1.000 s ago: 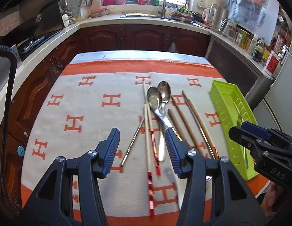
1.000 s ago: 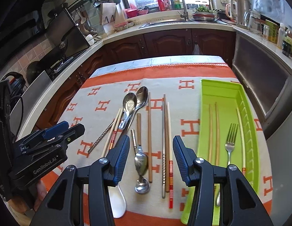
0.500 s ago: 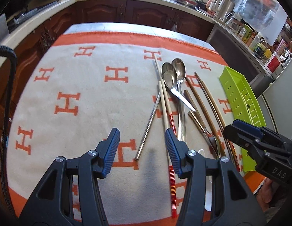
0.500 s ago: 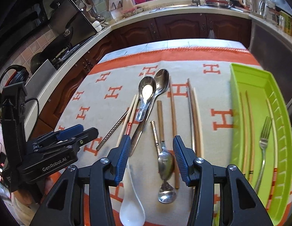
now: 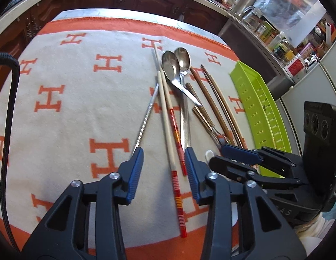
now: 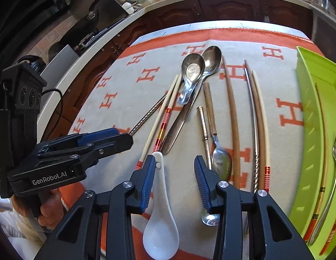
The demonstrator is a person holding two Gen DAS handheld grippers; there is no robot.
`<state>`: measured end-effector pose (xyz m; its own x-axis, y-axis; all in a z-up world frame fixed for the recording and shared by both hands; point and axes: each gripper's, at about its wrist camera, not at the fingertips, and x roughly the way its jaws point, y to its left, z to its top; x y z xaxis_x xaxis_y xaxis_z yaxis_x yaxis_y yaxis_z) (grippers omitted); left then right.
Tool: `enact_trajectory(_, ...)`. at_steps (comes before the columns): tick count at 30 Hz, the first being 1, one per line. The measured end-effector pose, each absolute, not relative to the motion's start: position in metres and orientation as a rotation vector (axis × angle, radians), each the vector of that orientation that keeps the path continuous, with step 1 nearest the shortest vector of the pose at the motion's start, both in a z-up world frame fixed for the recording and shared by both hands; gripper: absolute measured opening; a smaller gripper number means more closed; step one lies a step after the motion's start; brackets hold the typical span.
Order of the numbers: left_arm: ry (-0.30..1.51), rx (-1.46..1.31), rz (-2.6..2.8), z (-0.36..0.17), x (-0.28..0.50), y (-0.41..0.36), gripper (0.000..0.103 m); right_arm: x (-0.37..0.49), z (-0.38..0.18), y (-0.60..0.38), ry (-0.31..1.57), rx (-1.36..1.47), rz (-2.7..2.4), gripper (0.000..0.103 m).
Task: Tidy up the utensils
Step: 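Grasp the white ceramic spoon with the right tool while the left tool grasps a red-striped chopstick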
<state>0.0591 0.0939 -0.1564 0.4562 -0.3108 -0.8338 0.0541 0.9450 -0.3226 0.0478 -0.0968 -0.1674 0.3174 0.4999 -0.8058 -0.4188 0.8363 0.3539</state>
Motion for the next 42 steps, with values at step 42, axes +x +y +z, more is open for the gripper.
enact_trajectory(42, 1.062, -0.169, -0.13, -0.176, 0.069, 0.065, 0.011, 0.023, -0.174, -0.105, 1.063, 0.094, 0.737, 0.012)
